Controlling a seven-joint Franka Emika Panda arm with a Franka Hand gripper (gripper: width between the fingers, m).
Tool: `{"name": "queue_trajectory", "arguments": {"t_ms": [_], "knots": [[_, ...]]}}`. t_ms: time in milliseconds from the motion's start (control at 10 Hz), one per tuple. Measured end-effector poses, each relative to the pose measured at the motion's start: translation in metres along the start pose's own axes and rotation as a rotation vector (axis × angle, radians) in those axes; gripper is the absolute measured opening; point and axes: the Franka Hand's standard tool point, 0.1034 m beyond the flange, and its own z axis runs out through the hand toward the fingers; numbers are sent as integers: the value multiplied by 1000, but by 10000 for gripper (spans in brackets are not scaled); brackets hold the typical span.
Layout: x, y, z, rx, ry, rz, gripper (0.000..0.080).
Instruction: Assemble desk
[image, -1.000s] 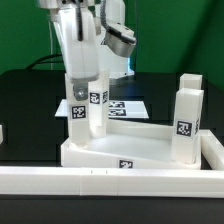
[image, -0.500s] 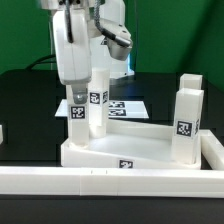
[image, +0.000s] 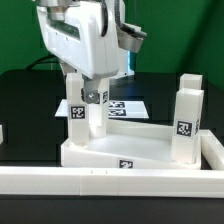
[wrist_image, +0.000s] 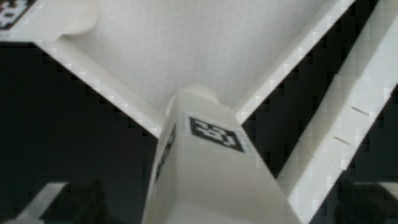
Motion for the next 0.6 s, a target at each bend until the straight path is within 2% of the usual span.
{"name": "queue_trajectory", "arguments": {"t_ms": [300,500,600], "knots": [[0,0,0,-2,1,-208,649],[1,1,1,-47,31,-449,649],[2,1,1,-61,43,-535,649]]}}
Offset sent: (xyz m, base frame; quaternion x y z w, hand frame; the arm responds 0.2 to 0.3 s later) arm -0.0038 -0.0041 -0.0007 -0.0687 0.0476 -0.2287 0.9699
